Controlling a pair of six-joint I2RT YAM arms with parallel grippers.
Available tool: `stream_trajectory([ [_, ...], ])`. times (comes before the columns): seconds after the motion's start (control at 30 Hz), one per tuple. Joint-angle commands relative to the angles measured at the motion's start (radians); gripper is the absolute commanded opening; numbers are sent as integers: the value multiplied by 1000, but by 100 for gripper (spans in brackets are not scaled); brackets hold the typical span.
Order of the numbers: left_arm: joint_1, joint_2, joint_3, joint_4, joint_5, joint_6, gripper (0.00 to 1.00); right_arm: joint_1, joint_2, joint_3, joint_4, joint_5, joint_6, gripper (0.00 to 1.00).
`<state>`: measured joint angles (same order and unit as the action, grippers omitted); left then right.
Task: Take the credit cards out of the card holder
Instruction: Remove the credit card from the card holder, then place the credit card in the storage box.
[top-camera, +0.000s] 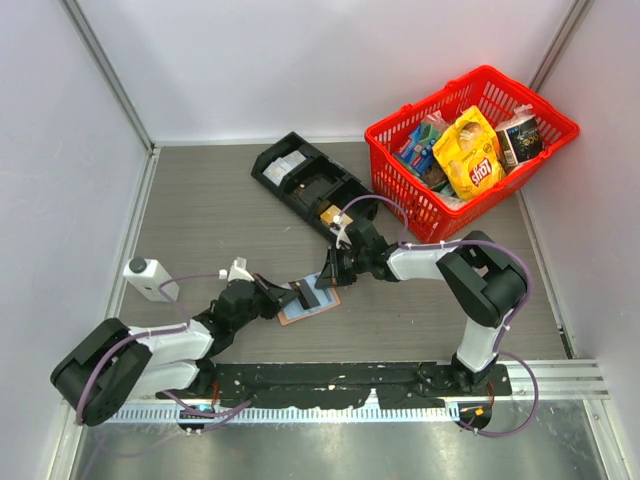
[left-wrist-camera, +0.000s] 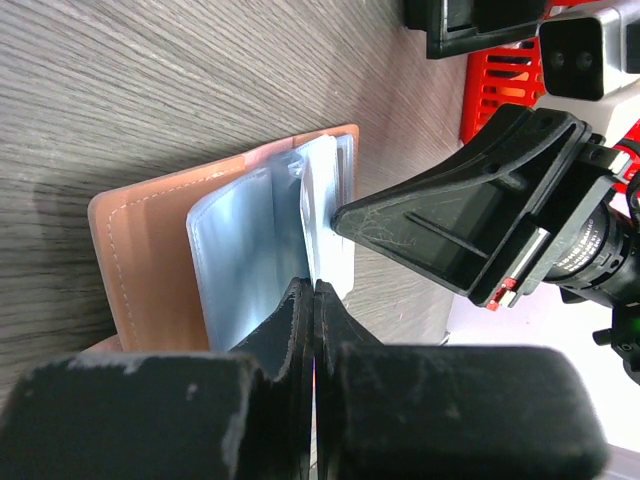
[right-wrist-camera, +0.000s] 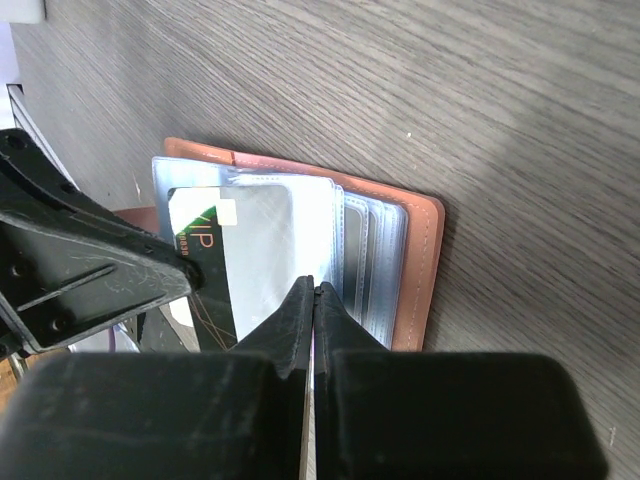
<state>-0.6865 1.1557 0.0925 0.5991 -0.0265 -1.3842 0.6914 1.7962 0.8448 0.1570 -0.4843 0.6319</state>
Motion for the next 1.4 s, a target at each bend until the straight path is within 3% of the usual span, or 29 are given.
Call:
stream_trajectory([
  [0.0,-2,-103,10,-63,-32,-3,0,-4,58,-42,-120,93,-38,1],
  [0.27,-2,-306,22,-350,-67,27,0,-6,49,-27,-132,96,-43,1],
  [0.57,-2,-638,24,-652,-139,65,0,-3,-12,43,-215,119,-57,3],
  [0.77,-2,-777,18,-622,-219,59,0,-4,-158,106,-287,188,-67,18],
  [0.93,-2,-624,79,-438,-239,117,0,-4,-375,100,-298,309,-75,34],
  [1.1,40,-351,219,-273,-164,178,0,-6,-564,45,-300,438,-87,59],
  [1.23,134,-147,321,-116,-84,178,0,-6,-746,-6,-304,573,-113,67],
  [1.37,218,54,469,-27,-15,154,0,-7,-872,-52,-312,670,-138,69],
])
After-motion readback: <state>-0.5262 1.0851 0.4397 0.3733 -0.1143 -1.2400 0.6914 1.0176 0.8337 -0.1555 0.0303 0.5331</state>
